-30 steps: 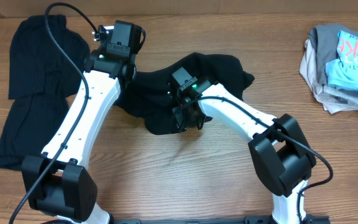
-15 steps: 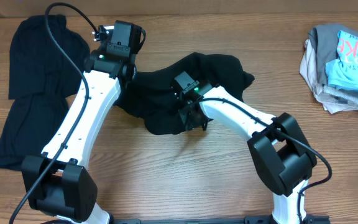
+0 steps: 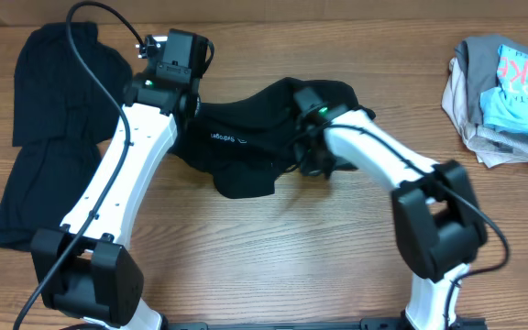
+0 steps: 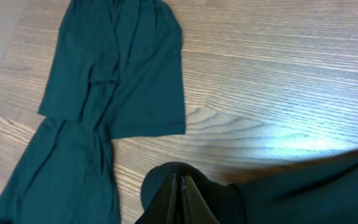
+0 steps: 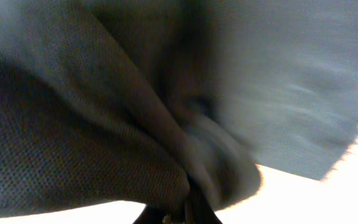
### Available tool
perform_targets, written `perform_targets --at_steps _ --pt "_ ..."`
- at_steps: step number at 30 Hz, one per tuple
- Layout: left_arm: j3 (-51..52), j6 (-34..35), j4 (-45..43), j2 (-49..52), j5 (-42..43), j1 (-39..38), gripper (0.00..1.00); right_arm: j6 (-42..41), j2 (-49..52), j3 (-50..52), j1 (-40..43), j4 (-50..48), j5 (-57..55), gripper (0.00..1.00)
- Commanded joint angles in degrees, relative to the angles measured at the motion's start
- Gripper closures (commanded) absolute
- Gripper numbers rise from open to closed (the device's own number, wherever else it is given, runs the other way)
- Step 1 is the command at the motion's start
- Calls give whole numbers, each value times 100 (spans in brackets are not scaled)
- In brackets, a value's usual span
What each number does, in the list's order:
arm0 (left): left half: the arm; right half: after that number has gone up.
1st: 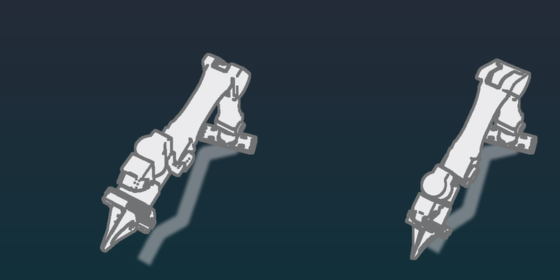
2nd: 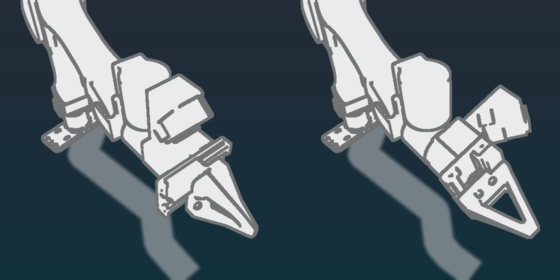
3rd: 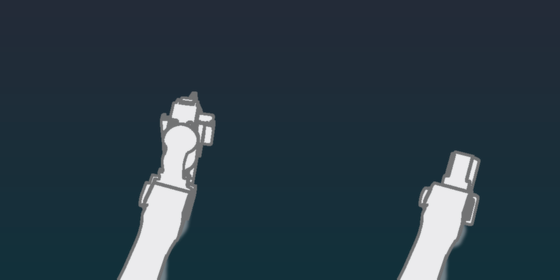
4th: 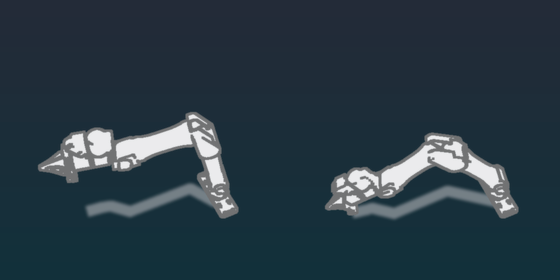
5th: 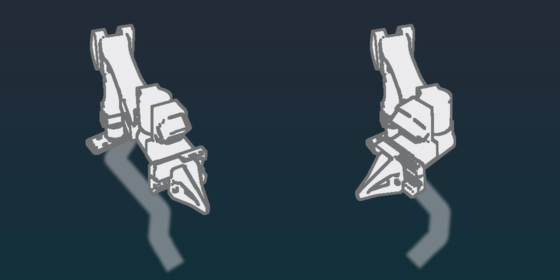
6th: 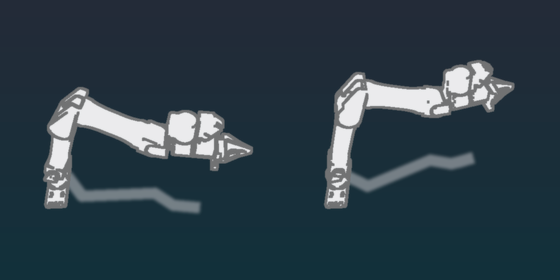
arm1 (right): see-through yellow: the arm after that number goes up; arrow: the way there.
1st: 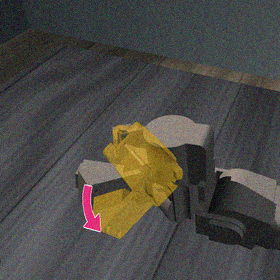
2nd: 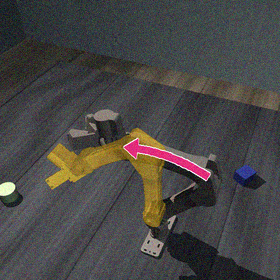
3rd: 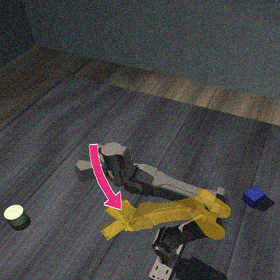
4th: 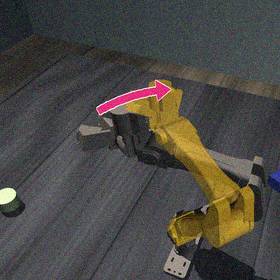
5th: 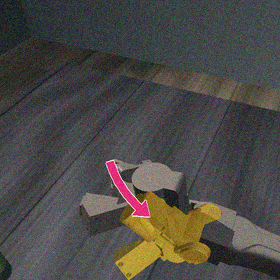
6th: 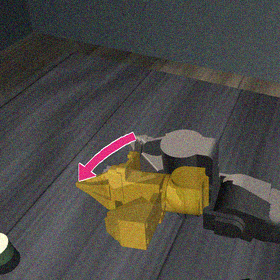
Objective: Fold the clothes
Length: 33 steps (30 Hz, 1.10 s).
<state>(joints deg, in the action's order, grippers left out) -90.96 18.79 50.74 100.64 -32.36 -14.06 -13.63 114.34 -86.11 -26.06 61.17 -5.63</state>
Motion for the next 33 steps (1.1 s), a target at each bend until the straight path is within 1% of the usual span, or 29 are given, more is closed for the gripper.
perform_targets --at_steps 1,5,11,14,15,21,24,27,30,33 --pt "-605 -216 201 -129 -216 136 96 -146 -1019 -833 452 221 85 96" --pt "-1353 -457 616 -212 -225 179 96 -15 -1563 -1720 1075 584 83 96" --pt "-2334 -1010 944 -417 -232 177 96 247 -1847 -3287 1871 1375 131 96" --pt "-2837 -1211 1119 -566 -234 177 96 479 -1851 -4172 2055 1915 190 96" --pt "-3185 -1263 1257 -682 -234 170 96 542 -1851 -4638 2085 2205 188 96" --pt "-4238 -1303 1655 -1233 -203 166 96 553 -1862 -6002 2090 3086 319 96" --pt "-4546 -1307 1720 -1578 -133 166 96 553 -1862 -6459 2090 3399 452 96" --pt "-4603 -1488 1683 -1954 295 166 96 555 -1862 -6725 2090 3582 450 96" --pt "-4603 -1532 1672 -2087 409 166 96 560 -1860 -6736 2090 3576 448 96" --pt "-4603 -1609 1685 -2013 411 166 96 629 -1773 -6723 2090 3539 448 96"
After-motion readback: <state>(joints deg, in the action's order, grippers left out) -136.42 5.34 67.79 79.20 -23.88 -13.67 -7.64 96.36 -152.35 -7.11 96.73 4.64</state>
